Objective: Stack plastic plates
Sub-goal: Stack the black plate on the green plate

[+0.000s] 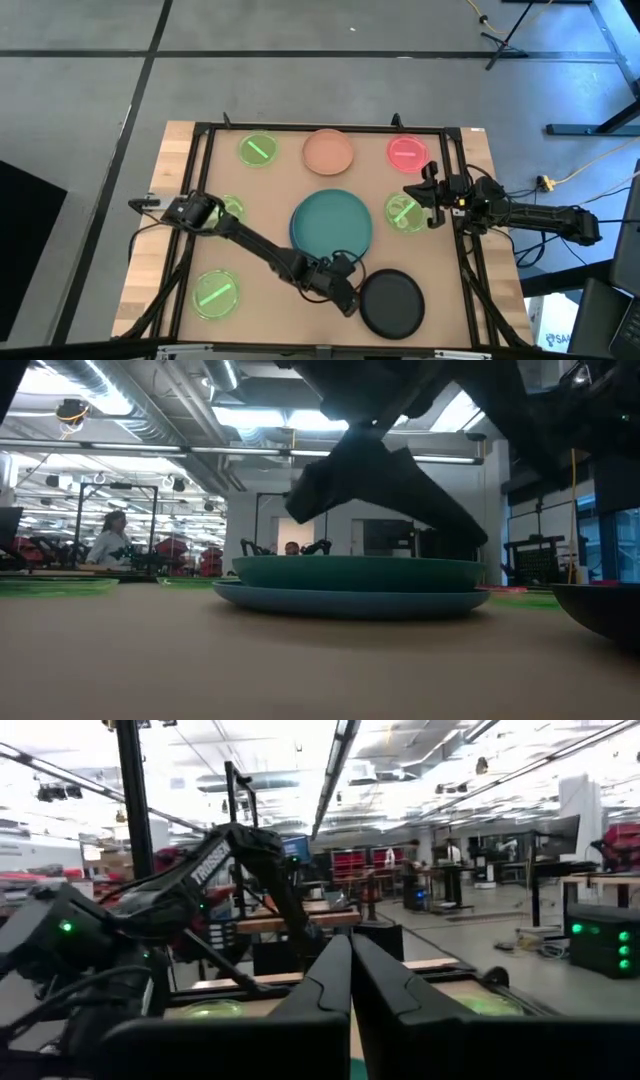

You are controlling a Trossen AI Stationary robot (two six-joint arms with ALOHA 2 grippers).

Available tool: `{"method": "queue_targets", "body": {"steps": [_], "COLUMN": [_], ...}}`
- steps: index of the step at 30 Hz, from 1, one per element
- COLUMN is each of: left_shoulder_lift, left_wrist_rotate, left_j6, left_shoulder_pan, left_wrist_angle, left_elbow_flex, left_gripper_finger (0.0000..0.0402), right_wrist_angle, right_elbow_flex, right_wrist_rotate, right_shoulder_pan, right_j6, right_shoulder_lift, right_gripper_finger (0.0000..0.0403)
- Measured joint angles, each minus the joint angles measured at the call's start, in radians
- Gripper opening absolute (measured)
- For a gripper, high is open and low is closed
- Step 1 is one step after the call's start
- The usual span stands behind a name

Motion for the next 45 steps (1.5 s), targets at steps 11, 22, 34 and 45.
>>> {"method": "queue_targets", "body": {"steps": [11, 22, 34, 45], "left_shoulder_lift": [0.090, 0.109, 0.110, 0.104], "left_wrist_rotate": [0.037, 0.003, 0.010, 0.064], "left_j6": [-0.092, -0.052, 0.037, 0.045], "left_shoulder_pan": [0.000, 0.006, 0.001, -0.006], "left_wrist_angle": [0.120, 0.156, 0.144, 0.138], "left_elbow_flex": [0.000, 0.000, 0.000, 0.000], "left_gripper_finger": [0.0196, 0.0196, 0.0144, 0.0108], "right_wrist_angle": [-0.020, -0.021, -0.023, -0.045], "right_elbow_flex": [0.000, 0.000, 0.000, 0.000], "right_wrist_rotate": [0.001, 0.004, 0.005, 0.005], "right_shoulder_pan": [0.000, 0.000, 0.000, 0.000], "right_j6": [0.011, 0.011, 0.011, 0.011], "right_shoulder_lift": [0.000, 0.000, 0.000, 0.000], "right_gripper_finger": [0.0003, 0.0003, 0.0003, 0.0003]}}
